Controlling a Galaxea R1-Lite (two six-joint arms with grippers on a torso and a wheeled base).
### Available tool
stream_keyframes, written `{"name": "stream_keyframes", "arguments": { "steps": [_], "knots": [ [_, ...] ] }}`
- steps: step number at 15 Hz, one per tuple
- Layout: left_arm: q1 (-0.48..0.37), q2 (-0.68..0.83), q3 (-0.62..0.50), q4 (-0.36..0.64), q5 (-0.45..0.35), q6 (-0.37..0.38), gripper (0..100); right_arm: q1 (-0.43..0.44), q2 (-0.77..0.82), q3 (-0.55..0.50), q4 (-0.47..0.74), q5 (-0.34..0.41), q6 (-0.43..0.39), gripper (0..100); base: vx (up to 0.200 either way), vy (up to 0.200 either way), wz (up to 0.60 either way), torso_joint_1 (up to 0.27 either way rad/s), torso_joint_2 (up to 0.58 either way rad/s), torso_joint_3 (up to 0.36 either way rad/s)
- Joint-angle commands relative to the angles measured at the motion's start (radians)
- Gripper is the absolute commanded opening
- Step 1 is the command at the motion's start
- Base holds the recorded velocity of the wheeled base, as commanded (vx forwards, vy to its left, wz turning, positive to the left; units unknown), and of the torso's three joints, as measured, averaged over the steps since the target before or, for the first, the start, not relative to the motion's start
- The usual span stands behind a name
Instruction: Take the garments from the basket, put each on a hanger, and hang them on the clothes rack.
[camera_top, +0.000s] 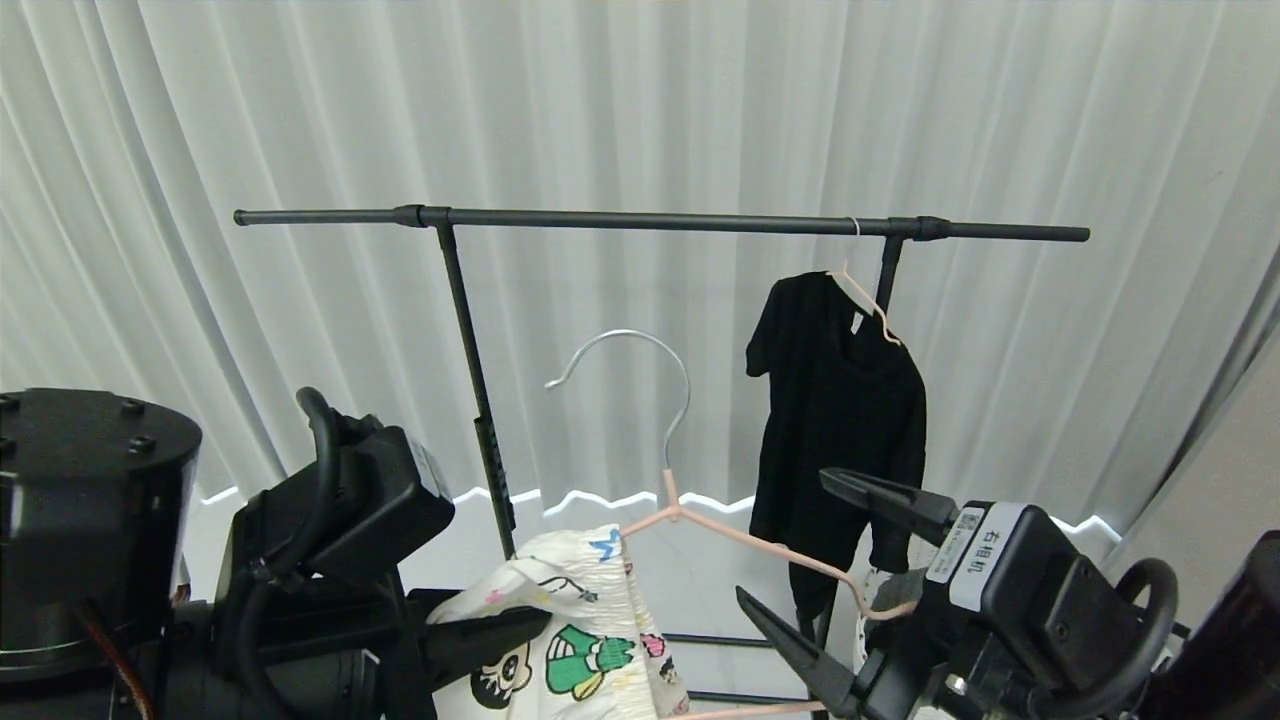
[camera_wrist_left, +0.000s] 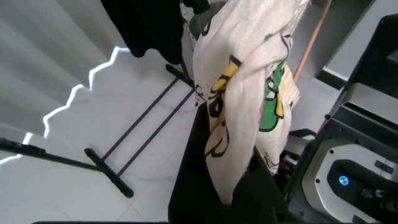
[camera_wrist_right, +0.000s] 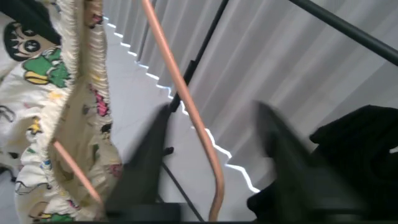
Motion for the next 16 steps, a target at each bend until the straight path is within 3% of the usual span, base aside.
{"name": "stream_keyframes", "arguments": {
  "steps": [1,5,8,10,13,16],
  "knots": [
    [0.017,-0.001,0.005,-0.006,0.026,0.001,0,-0.005,0.006,0.013,0.001,-0.035,-0.002,100,0.0,0.0,0.0,0.0,0.0,0.0],
    [0.028,-0.004,0.059,-0.036,0.174,0.0,0,-0.013,0.005,0.013,0.001,-0.04,-0.008,100,0.0,0.0,0.0,0.0,0.0,0.0],
    [0.06,0.002,0.07,-0.139,0.209,0.0,0,-0.008,0.014,0.008,0.004,-0.027,0.012,100,0.0,0.0,0.0,0.0,0.0,0.0],
    [0.074,-0.004,0.083,-0.225,0.212,0.004,0,0.014,0.031,-0.02,0.052,-0.031,0.184,100,0.0,0.0,0.0,0.0,0.0,0.0],
    [0.077,-0.01,0.1,-0.286,0.233,0.06,0,0.014,0.04,-0.076,0.222,-0.031,0.475,100,0.0,0.0,0.0,0.0,0.0,0.0],
    [0.076,-0.01,0.093,-0.316,0.233,0.07,0,0.01,0.115,-0.102,0.262,-0.031,0.638,100,0.0,0.0,0.0,0.0,0.0,0.0]
  ]
}}
